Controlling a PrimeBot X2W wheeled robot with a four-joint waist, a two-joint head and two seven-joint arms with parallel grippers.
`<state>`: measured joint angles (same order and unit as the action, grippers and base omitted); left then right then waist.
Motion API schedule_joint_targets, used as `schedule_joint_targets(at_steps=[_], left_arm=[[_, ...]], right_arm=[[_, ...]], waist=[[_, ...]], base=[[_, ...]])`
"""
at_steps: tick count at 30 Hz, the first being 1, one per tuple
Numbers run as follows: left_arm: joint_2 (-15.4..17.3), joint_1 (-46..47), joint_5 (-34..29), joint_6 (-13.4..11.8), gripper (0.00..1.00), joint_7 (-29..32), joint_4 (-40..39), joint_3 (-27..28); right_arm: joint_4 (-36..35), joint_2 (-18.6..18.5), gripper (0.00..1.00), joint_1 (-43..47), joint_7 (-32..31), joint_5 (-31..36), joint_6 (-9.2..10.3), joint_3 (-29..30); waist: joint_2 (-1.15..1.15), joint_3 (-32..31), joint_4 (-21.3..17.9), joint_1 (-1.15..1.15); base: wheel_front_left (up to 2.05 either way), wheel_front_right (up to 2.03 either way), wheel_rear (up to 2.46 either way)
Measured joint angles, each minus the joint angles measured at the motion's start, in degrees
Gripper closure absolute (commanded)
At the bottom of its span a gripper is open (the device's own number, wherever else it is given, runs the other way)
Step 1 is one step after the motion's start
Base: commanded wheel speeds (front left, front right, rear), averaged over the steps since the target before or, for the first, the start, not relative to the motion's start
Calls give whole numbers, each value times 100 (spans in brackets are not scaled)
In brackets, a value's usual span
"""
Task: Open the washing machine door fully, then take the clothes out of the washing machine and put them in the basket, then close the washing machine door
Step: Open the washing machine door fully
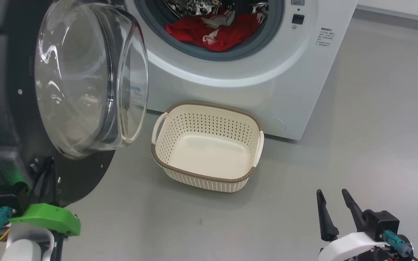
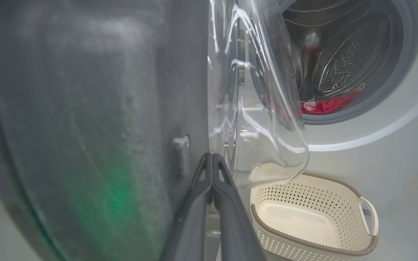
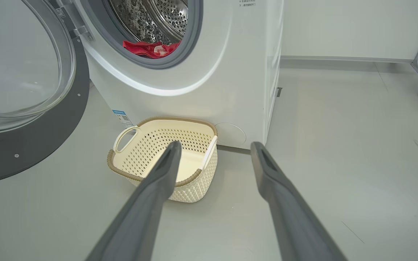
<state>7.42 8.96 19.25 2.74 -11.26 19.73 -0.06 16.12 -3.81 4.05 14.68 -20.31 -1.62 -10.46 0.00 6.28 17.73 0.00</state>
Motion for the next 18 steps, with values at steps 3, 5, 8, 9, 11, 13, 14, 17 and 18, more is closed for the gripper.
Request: schedule_joint_targets(at_steps=[3,5,8,9,11,13,14,17,18], left_arm=[[76,94,45,-20,100,-29,7,116],[107,142,85,-45,100,-49,12,200],[165,222,125,-45,100,-60,37,285],[172,247,152,-45,100,-85,49,321],[188,304,219,-44,100,-94,90,397],[222,381,296,-45,100,-100,142,466],[238,416,315,-45,100,-101,168,505],[277,508,378,-45,100,-143,246,613],[286,536,385,-45,100,-145,271,643]], right_arm=[[-2,-7,0,-83,0,65,22,-34],[-7,-16,0,-162,0,110,24,-60],[-27,-44,0,-288,-23,149,30,-81],[-32,-53,0,-326,-23,190,32,-88],[-40,-75,0,-398,-24,242,33,-100],[-52,-96,0,-459,-25,275,76,-101],[-59,-110,0,-491,-34,288,77,-101],[-66,-153,0,-588,-76,318,78,-103],[-65,-163,0,-617,-76,323,85,-102]], waist=[[0,138,21,0],[0,238,35,0],[0,392,55,0],[0,443,61,0],[0,546,74,0],[0,647,87,0],[0,696,94,0],[0,835,116,0],[0,877,124,0]], base=[[0,0,0],[0,0,0],[0,0,0],[0,0,0],[0,0,0],[0,0,0],[0,0,0],[0,0,0],[0,0,0]])
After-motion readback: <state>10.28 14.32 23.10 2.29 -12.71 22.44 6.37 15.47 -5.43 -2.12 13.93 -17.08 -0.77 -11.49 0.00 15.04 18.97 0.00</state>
